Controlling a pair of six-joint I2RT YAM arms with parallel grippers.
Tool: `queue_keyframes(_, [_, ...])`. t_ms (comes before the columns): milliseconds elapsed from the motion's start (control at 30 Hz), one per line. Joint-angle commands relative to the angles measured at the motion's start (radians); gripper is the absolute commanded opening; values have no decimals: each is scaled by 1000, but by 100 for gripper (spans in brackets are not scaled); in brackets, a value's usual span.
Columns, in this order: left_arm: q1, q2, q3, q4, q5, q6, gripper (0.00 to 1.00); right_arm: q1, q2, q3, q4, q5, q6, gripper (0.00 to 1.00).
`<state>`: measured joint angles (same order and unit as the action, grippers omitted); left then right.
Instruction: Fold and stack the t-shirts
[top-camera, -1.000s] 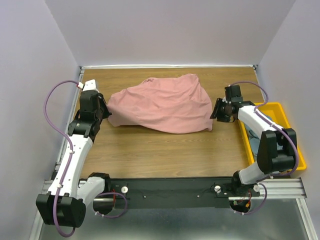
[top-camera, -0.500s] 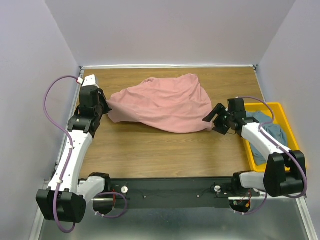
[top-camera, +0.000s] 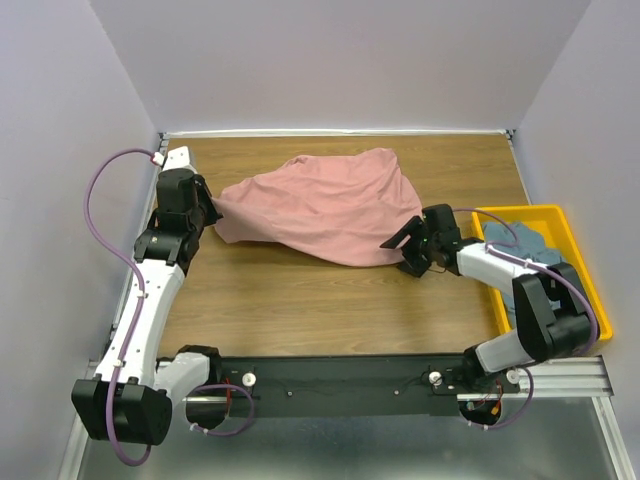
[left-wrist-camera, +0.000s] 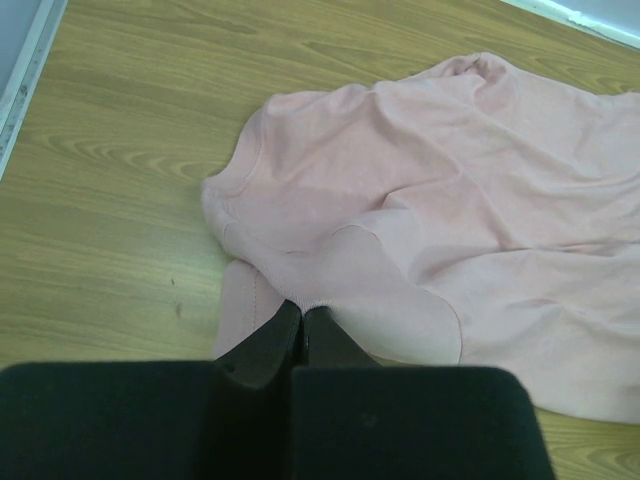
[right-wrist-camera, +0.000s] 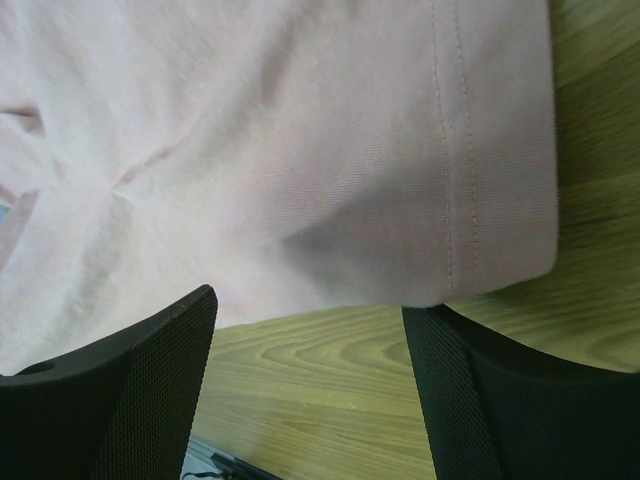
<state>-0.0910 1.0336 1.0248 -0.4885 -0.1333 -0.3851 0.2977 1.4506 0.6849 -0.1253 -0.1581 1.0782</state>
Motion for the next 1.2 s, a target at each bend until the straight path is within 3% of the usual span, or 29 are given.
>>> queue_keyframes(0, [11,-7,31,14,1,8,0,37,50,-15,62,74,104,81])
queue_keyframes(200, [19,6,35,30,-5,9,0,44,109,-4,107,106,134,76])
queue_keyframes(300, [36,32,53,54,-14,14,0,44,139,28,108,184,114,63])
queue_keyframes(333, [57,43,63,63,-14,14,0,38,151,41,108,199,102,48])
queue_keyframes(400, [82,87,104,88,1,12,0,28,168,111,108,229,42,33])
queue_keyframes(433, [82,106,124,96,14,6,0,21,172,139,95,238,20,20])
queue_keyframes(533, [145,198,253,111,44,-4,0,-35,177,307,55,259,-82,1])
queue_keyframes(633, [194,321,492,76,66,-14,0,-81,194,509,-53,270,-248,1])
queue_keyframes(800, [249,456,928,4,75,-34,0,-89,249,1040,-317,341,-571,1])
queue_keyframes(900, [255,453,1035,-42,81,-12,0,-91,232,1189,-390,332,-691,2])
queue_keyframes(1100, [258,283,1035,-22,90,12,0,-89,25,1196,-435,284,-796,8])
queue_keyframes(1167, [257,258,1101,-33,71,25,0,-91,-53,1200,-435,290,-817,9])
